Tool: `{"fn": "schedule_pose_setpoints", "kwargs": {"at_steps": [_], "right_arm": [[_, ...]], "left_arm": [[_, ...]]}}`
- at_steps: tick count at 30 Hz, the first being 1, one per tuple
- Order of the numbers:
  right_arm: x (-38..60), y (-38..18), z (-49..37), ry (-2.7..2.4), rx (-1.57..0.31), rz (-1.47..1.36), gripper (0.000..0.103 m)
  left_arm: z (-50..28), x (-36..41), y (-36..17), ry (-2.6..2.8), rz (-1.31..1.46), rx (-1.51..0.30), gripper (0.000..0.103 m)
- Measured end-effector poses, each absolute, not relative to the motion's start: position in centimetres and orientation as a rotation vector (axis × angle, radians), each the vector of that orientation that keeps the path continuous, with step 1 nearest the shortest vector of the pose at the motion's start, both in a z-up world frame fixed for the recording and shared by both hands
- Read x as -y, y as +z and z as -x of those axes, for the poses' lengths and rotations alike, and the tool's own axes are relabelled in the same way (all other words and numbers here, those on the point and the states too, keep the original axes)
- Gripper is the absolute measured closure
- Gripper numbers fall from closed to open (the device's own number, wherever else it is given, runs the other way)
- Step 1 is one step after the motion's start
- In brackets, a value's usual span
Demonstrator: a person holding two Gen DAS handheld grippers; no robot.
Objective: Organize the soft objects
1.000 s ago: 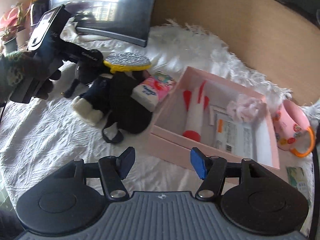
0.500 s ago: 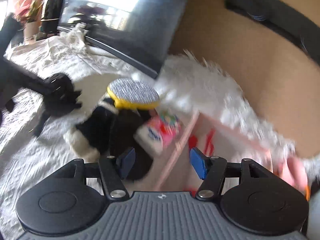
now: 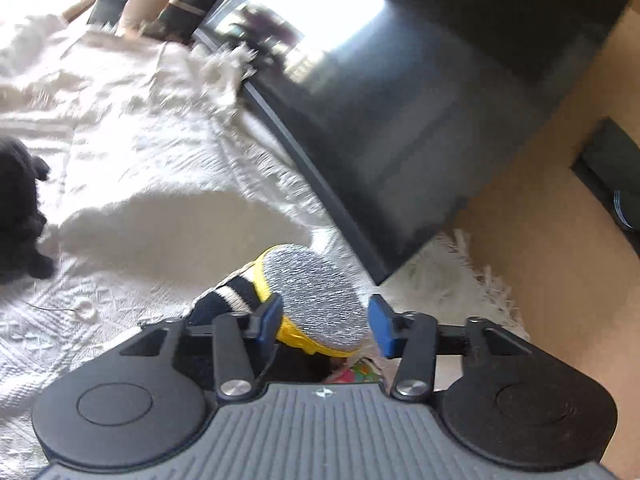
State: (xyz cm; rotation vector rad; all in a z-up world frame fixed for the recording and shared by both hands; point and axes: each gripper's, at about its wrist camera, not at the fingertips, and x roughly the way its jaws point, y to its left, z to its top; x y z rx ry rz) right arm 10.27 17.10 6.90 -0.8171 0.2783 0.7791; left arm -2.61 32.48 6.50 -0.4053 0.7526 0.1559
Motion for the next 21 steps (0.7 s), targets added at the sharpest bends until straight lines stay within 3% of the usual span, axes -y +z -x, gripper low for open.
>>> {"fn": "schedule_pose_setpoints", "kwargs": {"at_steps": [10,12,16,21], "right_arm": [[-21.9,0.7,-9.7,0.729,-0.192,1.119,0.061],[-22.3,0.4,-9.1,0.706,-0.165,1.151,0.083],[-20.7,3.2,-7.4,0.685,-0.162,1.061,0.089],[-16.2,6.9,-3.7,0.713,-0.170,0.957,0.089]], "left_arm": [[5.0,-32.8,5.1,0.168,0.499,-0.764,0.030],[5.0,-32.6,5.1,0.160,0.494,-0.770,0.030],[4.8,-31.7,5.5,0.119,0.479,-0.773,0.030],[4.0,-29.5,5.8,0.032,0.451,-0.781,0.030]]}}
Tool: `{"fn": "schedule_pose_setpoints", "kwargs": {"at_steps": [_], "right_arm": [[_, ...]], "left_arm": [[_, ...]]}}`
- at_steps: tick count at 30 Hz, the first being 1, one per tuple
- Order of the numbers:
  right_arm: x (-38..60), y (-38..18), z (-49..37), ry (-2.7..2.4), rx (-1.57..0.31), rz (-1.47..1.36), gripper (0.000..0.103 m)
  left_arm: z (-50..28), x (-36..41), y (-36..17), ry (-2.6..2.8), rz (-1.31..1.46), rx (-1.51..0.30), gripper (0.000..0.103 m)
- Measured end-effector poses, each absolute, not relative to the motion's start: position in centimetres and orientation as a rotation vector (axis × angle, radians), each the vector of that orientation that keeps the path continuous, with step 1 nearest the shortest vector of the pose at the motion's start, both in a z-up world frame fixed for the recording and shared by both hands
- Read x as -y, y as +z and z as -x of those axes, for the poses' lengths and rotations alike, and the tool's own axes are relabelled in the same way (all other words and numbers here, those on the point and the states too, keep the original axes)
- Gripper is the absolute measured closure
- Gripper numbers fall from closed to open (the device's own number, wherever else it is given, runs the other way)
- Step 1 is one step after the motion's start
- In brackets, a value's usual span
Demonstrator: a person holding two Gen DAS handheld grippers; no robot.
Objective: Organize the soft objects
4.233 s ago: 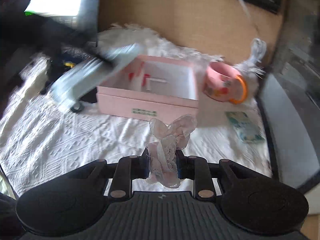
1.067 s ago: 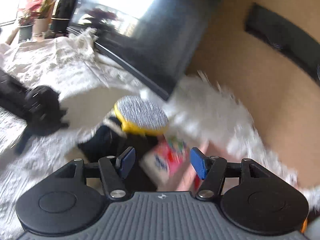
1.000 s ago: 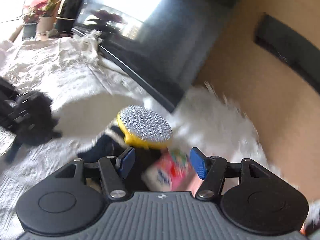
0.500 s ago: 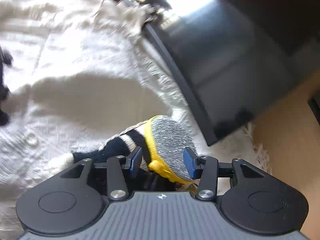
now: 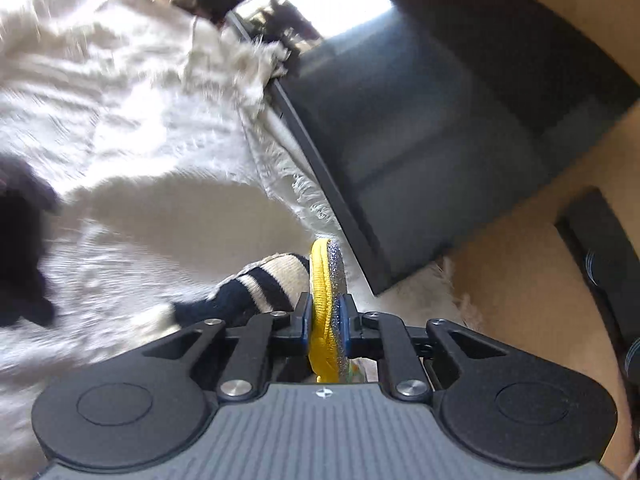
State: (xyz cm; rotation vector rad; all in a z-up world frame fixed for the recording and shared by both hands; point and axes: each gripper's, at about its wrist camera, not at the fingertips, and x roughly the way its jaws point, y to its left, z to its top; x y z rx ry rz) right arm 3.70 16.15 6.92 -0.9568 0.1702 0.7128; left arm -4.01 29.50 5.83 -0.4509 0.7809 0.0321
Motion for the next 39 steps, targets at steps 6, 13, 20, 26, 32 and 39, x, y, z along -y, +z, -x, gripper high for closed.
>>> {"fn": "schedule_pose_setpoints", "kwargs": {"at_steps": [6,13,20,26,32,39], "right_arm": [[-8.6,11.4,-0.8,0.794,-0.410,0.672,0.089],[-0.3,8.6,-4.4,0.755,-0.789,0.250,0.087],[0.2,5.1,-6.7,0.694,-0.821,0.177,0.086],[2.4,5.7,-6.0,0.674,-0.832,0.173,0.088],[9.9,8.0,-3.6,0.519,-0.777,0.084,0.088],[16.9,6.0,-1.7,0.294,-0.828,-0.053,0.088]], "left_arm": [[3.3,-26.3,5.9,-0.073,0.415,-0.807,0.030],[2.3,-23.6,5.5,-0.143,0.392,-0.846,0.030],[1.0,-21.3,5.1,-0.189,0.336,-0.907,0.030],[0.1,-18.6,4.9,-0.282,0.258,-0.975,0.030],[-2.0,-14.6,5.7,-0.461,0.204,-1.027,0.030],[-8.1,-11.6,11.5,-0.531,0.111,-0.898,0.030]]}}
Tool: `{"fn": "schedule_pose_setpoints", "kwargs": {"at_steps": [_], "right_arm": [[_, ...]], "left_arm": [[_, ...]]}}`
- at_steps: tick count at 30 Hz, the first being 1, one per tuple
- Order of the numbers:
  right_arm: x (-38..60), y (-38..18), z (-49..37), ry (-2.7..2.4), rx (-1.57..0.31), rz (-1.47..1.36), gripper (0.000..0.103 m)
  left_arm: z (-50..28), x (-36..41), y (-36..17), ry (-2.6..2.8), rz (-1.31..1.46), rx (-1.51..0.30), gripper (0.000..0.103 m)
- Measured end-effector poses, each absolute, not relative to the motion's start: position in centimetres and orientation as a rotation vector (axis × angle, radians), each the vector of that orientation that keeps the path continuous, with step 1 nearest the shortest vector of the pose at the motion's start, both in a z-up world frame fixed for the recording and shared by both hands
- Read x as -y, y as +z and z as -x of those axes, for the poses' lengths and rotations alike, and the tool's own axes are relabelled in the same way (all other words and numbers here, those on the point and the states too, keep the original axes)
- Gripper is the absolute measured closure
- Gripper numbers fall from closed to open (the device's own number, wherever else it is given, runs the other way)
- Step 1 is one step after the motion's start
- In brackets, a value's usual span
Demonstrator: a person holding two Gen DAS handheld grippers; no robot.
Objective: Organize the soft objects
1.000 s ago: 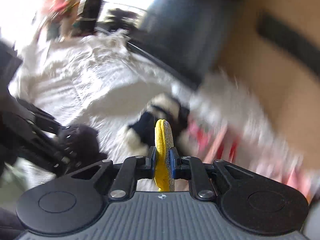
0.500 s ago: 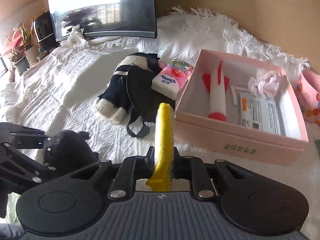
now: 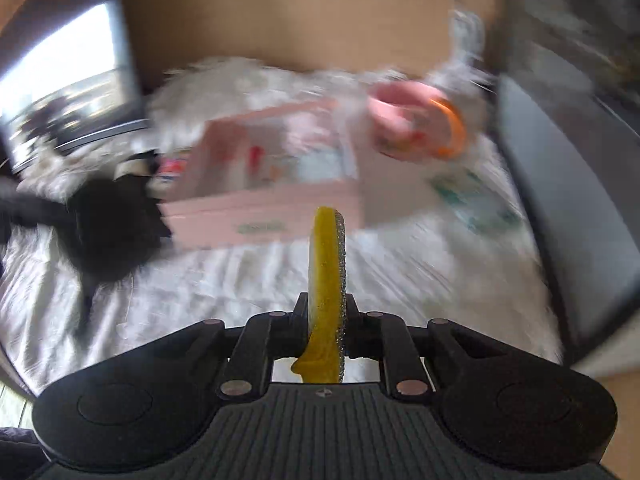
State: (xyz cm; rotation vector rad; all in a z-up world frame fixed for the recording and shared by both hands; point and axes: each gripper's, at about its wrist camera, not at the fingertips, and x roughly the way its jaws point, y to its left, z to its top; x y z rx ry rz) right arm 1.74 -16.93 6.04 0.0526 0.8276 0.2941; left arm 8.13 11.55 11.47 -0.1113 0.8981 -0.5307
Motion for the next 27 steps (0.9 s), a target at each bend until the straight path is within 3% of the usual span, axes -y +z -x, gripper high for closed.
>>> {"fn": "schedule_pose_setpoints", "kwargs": {"at_steps": [10,18,20,23,27], "right_arm": [[20.1,5.6,1.4,0.174,-0.805,-0.119,0.088],[20.3,5.8,1.7,0.148,-0.827,-0.088,0.088],[20.4,5.6,1.6,0.146,-0.840,-0.081,0.088],[20.5,5.7,1.1,0.148,-0.843,-0.066,0.088],[20.4,7.0,-0.6,0.170,-0.795,-0.046,0.088]], "left_arm": [[-20.1,-9.8,14.8,-0.366,0.134,-0.763,0.029],[-22.9,-8.1,6.0,-0.279,0.107,-1.011,0.024],[-22.3,-8.6,4.8,-0.282,0.136,-1.035,0.028],[-21.0,-9.7,6.0,-0.295,0.179,-0.947,0.028],[-17.8,-12.7,10.2,-0.284,0.264,-0.703,0.029]]}}
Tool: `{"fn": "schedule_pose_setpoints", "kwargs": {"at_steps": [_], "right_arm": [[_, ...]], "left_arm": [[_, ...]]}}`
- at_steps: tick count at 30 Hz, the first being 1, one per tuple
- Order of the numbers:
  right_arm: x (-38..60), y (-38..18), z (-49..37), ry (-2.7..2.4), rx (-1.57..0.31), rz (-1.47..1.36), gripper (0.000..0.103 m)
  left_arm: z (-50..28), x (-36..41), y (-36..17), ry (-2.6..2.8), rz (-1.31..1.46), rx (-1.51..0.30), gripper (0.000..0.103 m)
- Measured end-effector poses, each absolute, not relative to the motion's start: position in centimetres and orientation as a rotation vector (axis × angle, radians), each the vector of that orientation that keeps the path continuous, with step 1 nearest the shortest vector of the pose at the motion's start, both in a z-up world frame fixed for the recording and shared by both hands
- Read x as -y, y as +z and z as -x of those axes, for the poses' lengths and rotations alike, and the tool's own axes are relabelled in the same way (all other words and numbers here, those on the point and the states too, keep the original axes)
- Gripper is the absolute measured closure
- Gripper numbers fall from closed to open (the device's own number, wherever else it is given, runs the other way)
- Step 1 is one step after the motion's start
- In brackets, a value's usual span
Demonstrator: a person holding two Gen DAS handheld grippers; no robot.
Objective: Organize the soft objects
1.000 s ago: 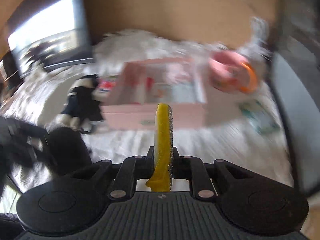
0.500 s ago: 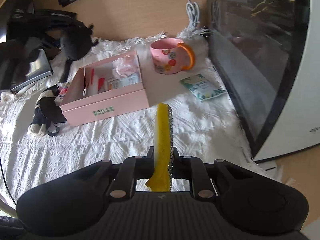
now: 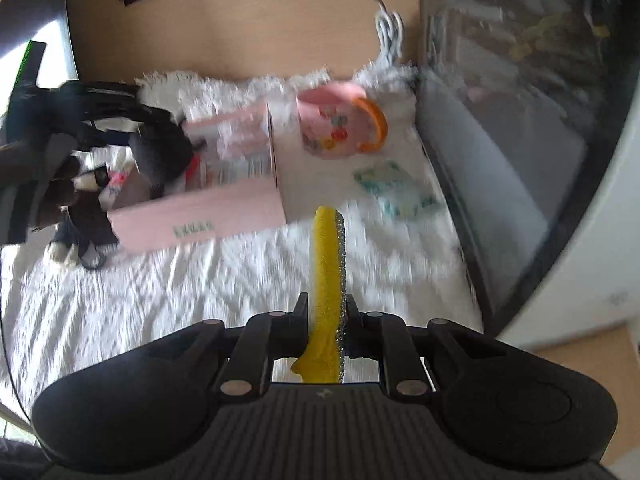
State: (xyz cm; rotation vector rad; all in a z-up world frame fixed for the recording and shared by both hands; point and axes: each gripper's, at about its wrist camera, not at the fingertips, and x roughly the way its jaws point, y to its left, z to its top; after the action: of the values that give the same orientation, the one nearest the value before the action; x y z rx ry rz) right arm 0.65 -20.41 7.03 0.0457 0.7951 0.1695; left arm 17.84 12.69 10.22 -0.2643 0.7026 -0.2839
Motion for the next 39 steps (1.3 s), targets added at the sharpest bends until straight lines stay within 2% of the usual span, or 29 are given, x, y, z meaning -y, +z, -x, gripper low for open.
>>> {"fn": "schedule_pose_setpoints", "kwargs": {"at_steps": [5,9,14,20,24,27,32,33,35,36,38,39], "right_arm": [[18.3,9.9,-5.1,0.257,-0.705,-0.027,0.088],[14.9,12.0,-10.3,0.388,-0.666,-0.070,0.088],[8.8,12.4,-17.6,0.530,-0.706,-0.163,0.088],[1.9,9.7,-24.3,0.564,-0.850,-0.185,0.088],[0.9,6.8,-25.0,0.578,-0.940,-0.179,0.088],[1.1,3.8,-27.0,0.588,-1.033,-0.287,0.088],[1.4,2.8,-28.0,0.621,-1.028,-0.358,0.088],[1.5,3.2,-27.7,0.626,-1.023,-0.348,0.086],[2.1,4.4,-26.7,0.636,-0.989,-0.313,0.066],[2.6,5.2,-26.0,0.644,-0.952,-0.298,0.060],[3.8,6.9,-24.5,0.626,-0.867,-0.262,0.033],[4.3,7.5,-23.8,0.600,-0.826,-0.234,0.032]], "left_arm": [[-14.0,-16.2,12.5,-0.235,0.269,-0.630,0.029],[-10.0,-17.4,11.2,-0.224,0.284,-0.684,0.029],[-5.5,-18.4,8.4,-0.222,0.316,-0.782,0.030],[-1.4,-20.8,5.5,-0.119,0.366,-0.856,0.030],[-0.3,-23.3,4.1,-0.028,0.422,-0.874,0.030],[-0.6,-23.9,3.5,0.014,0.439,-0.888,0.030],[-1.2,-23.3,3.3,0.008,0.401,-0.902,0.030],[-1.2,-23.3,3.4,0.008,0.388,-0.903,0.030],[-1.2,-23.5,3.5,0.018,0.375,-0.898,0.030],[-1.3,-23.7,3.5,0.022,0.380,-0.894,0.030],[-1.7,-23.9,3.6,0.026,0.395,-0.878,0.030],[-1.9,-24.0,3.8,0.026,0.398,-0.868,0.030]]}}
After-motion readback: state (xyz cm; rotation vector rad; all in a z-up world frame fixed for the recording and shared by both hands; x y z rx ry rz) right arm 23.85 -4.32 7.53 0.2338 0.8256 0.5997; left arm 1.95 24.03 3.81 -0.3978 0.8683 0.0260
